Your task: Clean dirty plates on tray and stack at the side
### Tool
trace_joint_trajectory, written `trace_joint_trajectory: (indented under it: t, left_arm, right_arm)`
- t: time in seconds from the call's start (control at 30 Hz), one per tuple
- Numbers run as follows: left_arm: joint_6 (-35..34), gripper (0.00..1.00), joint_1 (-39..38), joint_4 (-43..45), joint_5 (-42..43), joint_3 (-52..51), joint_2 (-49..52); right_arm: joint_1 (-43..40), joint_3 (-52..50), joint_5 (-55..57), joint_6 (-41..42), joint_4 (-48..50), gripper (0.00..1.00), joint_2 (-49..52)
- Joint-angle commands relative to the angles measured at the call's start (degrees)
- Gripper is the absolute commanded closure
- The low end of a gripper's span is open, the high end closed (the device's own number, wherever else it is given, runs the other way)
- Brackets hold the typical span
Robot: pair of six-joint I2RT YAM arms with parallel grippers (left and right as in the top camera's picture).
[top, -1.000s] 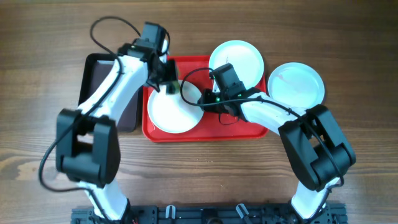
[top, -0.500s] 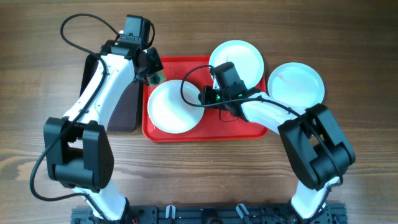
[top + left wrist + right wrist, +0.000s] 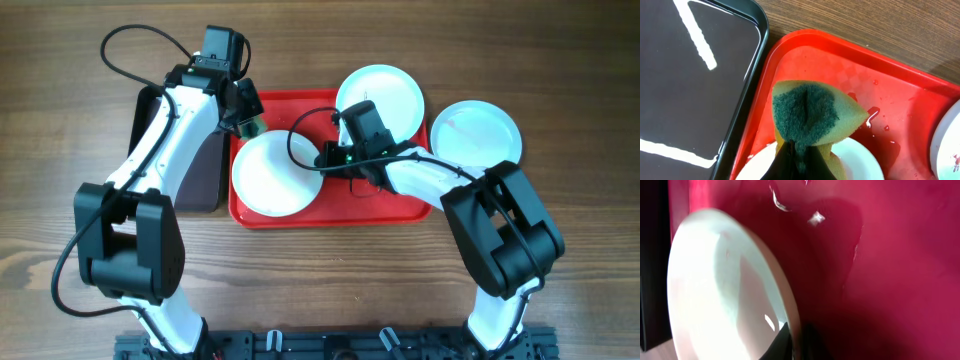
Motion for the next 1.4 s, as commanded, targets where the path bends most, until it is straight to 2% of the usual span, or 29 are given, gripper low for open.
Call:
trace_joint_trajectory:
  t: [0.0, 0.13, 0.23, 0.43, 0.6, 0.9, 1.17, 1.37]
  left_arm:
    - [-1.18, 0.96, 0.07, 0.17, -0.31, 0.42, 0.59]
    - [-1.16, 0.96, 0.09, 0.15, -0.33, 0.42, 0.59]
    - [-1.16, 0.96, 0.07, 0.15, -0.33, 0.42, 0.59]
    - [-1.16, 0.96, 0.07, 0.15, -0.33, 0.42, 0.59]
    - [-1.18, 0.96, 0.07, 0.15, -0.33, 0.42, 0.59]
    - [-1.18, 0.96, 0.07, 0.15, -0.33, 0.42, 0.59]
    - [-1.18, 0.96, 0.07, 0.15, -0.33, 0.42, 0.59]
    - [-1.18, 0.96, 0.07, 0.13, -0.33, 0.42, 0.59]
  right_arm:
    - [-0.09, -0.83, -1.4, 1.36, -2.36, 0.96, 2.6]
    - [-1.25, -0.83, -0.81, 1.22, -5.25, 0.96, -0.7]
    - [-2.16, -0.83, 3.74, 0.68, -9.77, 0.96, -5.16]
    - [-2.16, -0.83, 19.52, -6.43, -21.62, 0.96, -17.46]
    - [-2.16, -0.83, 32.11, -7.89, -26.1, 0.96, -24.92]
    - [0.57, -0.83, 55.78, -11.63, -28.04, 0.96, -33.07]
    - [9.86, -0.83, 78.38, -19.12, -27.28, 0.96, -33.53]
    - [16.87, -0.83, 93.15, -28.7, -21.68, 0.96, -33.53]
